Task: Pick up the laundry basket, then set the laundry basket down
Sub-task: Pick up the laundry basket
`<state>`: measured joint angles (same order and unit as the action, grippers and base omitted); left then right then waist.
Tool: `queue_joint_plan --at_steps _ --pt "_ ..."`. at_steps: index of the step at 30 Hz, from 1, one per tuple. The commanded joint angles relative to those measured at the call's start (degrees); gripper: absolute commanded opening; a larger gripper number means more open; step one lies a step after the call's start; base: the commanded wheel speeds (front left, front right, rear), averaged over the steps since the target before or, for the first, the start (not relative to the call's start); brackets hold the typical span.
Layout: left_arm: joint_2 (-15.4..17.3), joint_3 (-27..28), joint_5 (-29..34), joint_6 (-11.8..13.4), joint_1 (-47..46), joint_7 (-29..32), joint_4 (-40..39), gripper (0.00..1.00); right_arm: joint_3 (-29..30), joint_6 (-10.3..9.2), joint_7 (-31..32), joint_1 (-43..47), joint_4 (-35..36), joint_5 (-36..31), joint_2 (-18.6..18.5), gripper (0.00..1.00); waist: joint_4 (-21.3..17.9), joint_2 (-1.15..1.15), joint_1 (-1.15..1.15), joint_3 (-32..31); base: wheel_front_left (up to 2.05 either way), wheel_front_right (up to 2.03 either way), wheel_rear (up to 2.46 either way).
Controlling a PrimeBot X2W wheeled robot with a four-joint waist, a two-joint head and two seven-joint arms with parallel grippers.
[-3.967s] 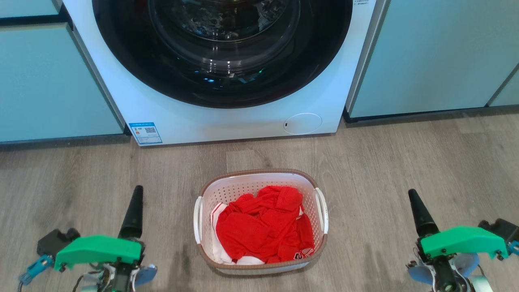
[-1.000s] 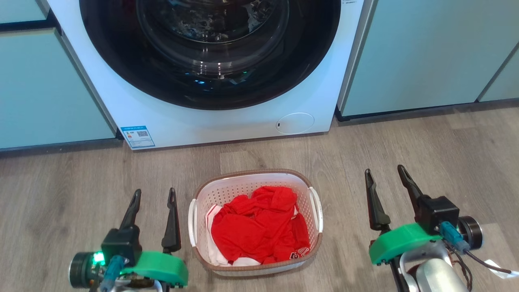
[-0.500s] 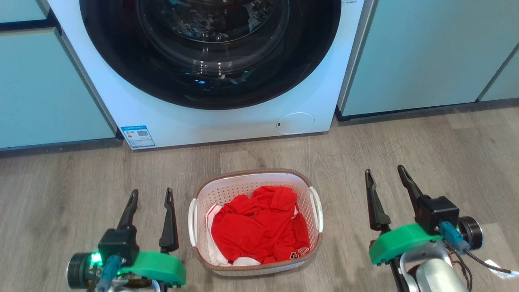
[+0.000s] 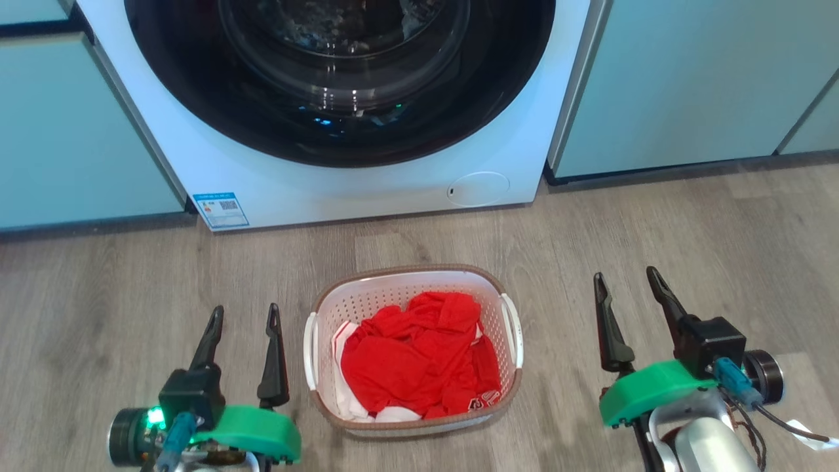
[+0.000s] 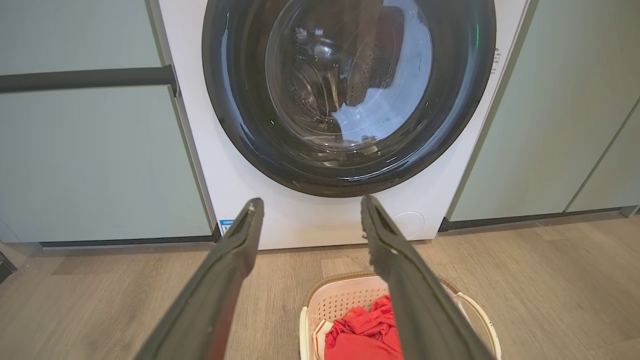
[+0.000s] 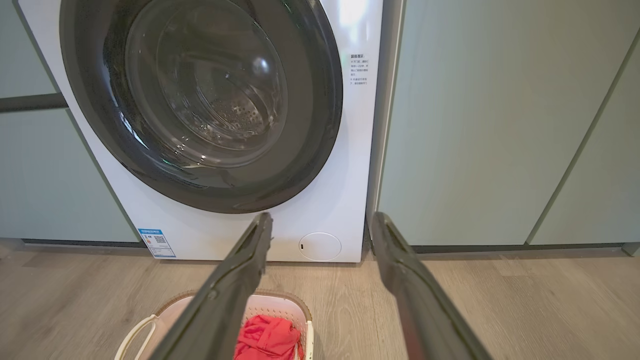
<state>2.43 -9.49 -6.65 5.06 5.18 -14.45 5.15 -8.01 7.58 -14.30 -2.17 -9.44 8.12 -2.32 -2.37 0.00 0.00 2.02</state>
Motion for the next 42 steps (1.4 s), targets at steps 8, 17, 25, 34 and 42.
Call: queue_joint_plan --at_steps 8,17,25,34,42 --pt "0.44 2.03 -1.53 -0.92 -6.01 -0.55 1.28 1.00 -0.88 -0.09 -0.70 -6.07 -0.25 -0.22 -0.55 1.00 0.33 0.00 0.00 5.76 0.00 0.00 0.00" --pt "0.44 2.29 -0.95 -2.19 -14.16 -0.55 6.74 1.00 -0.10 -0.09 -0.70 -13.17 -2.89 -0.50 -0.55 1.00 0.88 0.00 0.00 16.18 0.00 0.00 0.00" --pt "0.44 2.53 -1.13 -2.50 -23.18 -0.55 12.64 1.00 1.02 -0.09 -0.70 -21.29 -6.16 -0.15 -0.55 1.00 1.34 0.00 0.00 27.70 0.00 0.00 0.00" --pt "0.44 2.38 -1.78 -2.39 -31.72 -0.55 19.69 1.00 1.70 -0.09 -0.70 -28.39 -12.08 0.36 -0.55 1.00 2.00 0.00 0.00 37.99 0.00 0.00 0.00" --pt "0.44 1.62 -1.87 -3.01 -36.45 -0.55 26.58 1.00 0.20 -0.09 -0.70 -32.03 -17.98 1.66 -0.55 1.00 2.18 0.00 0.00 43.56 0.00 0.00 0.00"
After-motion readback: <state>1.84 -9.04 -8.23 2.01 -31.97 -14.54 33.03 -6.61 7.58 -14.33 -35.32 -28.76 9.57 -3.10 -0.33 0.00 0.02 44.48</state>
